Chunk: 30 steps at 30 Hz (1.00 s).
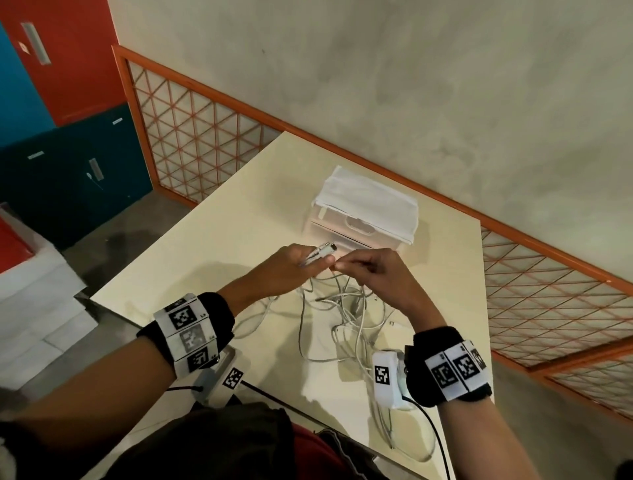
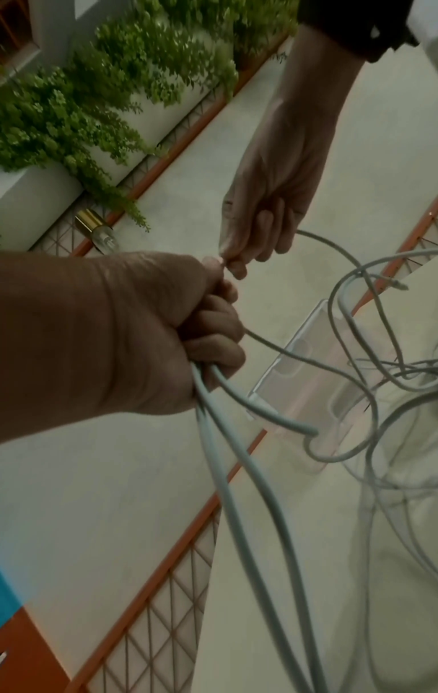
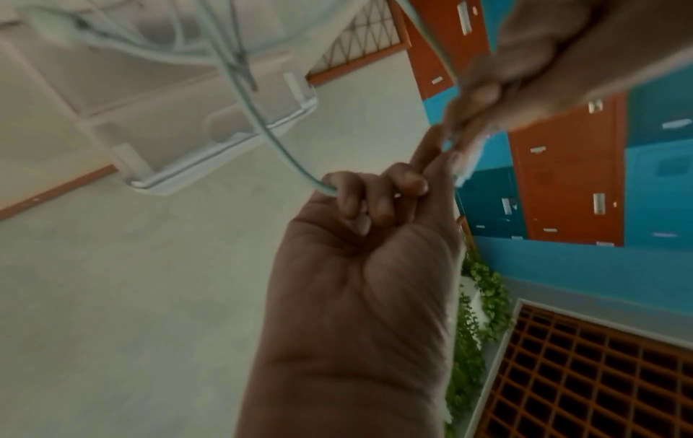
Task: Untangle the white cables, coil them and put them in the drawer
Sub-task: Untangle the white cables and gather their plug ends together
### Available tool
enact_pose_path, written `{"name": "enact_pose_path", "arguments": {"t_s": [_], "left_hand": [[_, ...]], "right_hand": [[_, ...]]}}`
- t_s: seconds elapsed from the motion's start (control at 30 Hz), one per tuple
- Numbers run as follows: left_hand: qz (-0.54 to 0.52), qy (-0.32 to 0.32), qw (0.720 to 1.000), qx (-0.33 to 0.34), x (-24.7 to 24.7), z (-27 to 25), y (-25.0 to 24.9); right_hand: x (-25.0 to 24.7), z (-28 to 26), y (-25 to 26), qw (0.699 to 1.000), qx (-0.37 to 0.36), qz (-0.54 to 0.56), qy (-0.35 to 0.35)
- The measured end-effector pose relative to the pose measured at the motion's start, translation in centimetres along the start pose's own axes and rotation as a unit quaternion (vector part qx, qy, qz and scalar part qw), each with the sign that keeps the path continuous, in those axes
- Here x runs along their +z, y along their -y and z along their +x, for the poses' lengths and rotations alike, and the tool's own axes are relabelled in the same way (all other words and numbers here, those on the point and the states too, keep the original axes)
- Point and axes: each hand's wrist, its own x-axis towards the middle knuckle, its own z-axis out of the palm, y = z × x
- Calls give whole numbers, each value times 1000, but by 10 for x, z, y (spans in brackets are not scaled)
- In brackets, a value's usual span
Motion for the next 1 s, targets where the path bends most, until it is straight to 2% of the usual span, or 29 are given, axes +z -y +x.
{"name": "enact_pose_path", "arguments": {"t_s": [0.1,0.23,0.37,0.47,0.53,0.63,0.77,0.83,0.9,0.93,1.0], "left_hand": [[-19,-108,993,50,-10,0,-3],[-95,-258,956,98,-20,-1,-16],[-129,-335,926,120,-22,0,-20],[-101,-366,920,101,-22,3,-14],[-48,-365,929,35,-24,8,-2],[43,-316,944,-86,-26,14,28],[114,-231,959,-117,-18,13,48],[144,-222,958,-108,-14,15,46],[127,-218,967,-45,-12,14,34],[90,-202,975,-7,-11,13,25],[-12,-125,991,38,-7,9,1]], "right_hand": [[-2,-5,-27,999,43,12,5],[-3,-17,-61,990,117,-61,46],[-7,-15,-77,988,120,-86,50],[-13,-11,-78,994,85,-75,3],[-18,-8,-66,996,54,-12,-63],[-29,-2,-36,991,2,36,-132],[-41,4,-3,983,-59,60,-162],[-43,6,4,982,-72,68,-160],[-41,7,6,989,-65,52,-124],[-38,7,6,993,-61,39,-97],[-30,7,4,997,-63,16,-43]]}}
